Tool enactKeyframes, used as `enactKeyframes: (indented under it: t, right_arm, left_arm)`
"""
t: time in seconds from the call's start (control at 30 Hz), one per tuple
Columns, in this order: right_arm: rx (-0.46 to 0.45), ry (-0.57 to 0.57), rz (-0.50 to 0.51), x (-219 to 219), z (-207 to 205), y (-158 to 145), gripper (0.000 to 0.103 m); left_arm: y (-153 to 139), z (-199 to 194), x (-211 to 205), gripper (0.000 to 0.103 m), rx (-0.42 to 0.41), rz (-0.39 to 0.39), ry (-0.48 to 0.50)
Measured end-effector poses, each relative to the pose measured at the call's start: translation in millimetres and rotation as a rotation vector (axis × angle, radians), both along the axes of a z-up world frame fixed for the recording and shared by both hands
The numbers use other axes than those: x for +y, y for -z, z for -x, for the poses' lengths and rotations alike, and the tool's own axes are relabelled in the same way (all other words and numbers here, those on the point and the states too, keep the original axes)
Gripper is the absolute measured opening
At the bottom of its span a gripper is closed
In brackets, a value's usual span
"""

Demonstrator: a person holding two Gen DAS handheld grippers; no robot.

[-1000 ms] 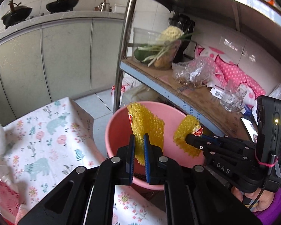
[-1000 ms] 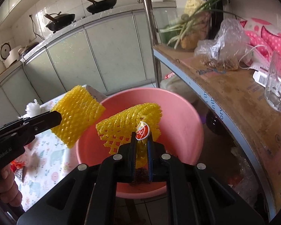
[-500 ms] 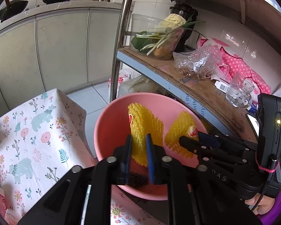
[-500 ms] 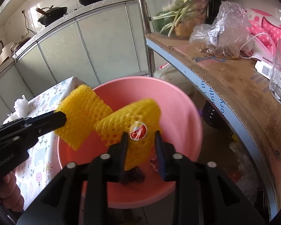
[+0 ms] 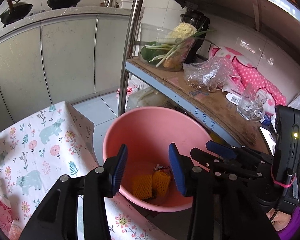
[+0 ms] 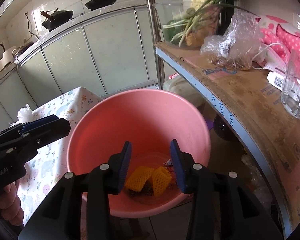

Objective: Collect trash
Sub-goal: 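Open both grippers to drop the foam nets into the bucket, then move both grippers back toward the remaining trash on the table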

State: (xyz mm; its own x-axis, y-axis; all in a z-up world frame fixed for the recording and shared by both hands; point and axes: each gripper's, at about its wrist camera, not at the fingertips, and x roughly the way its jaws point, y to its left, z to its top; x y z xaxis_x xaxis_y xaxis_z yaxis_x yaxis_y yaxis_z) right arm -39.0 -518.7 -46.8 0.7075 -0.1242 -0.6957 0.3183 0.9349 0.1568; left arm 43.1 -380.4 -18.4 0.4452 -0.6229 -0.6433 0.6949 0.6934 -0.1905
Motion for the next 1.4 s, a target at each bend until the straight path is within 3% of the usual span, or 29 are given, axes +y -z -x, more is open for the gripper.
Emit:
enactKeyframes:
  t: [0.17, 0.57, 0.67, 1.03, 1.4]
  right_arm:
    - [-0.024, -0.012, -0.004, 10.3, 9.9, -11.9, 0.041]
    - [-0.064, -0.068, 0.024, 47.0, 31.8, -40.6, 0.042]
    - [-0.075, -0.093, 0.024, 60.7, 34.8, -46.6, 0.048]
    - [-0.087, -0.206, -0.02, 119.2, 32.8, -51.8, 0.051]
    - [-0.075, -0.302, -0.058, 163.8, 27.6, -47.5, 0.055]
  left_arm:
    - [-11.8, 12.5, 11.3, 0.049, -0.013, 0.013, -0.008]
    - [-40.8, 45.9, 60.2, 0.051, -0.063, 0.052, -0.05]
    - [-46.0, 53.5, 82.0, 0.057, -0.07, 0.061, -0.076]
    - [-58.7, 73.4, 162.8, 0.058, -0.101, 0.059, -0.171]
    - [-45.3, 101.2, 249.5, 0.058, -0.138, -0.003, -0.278]
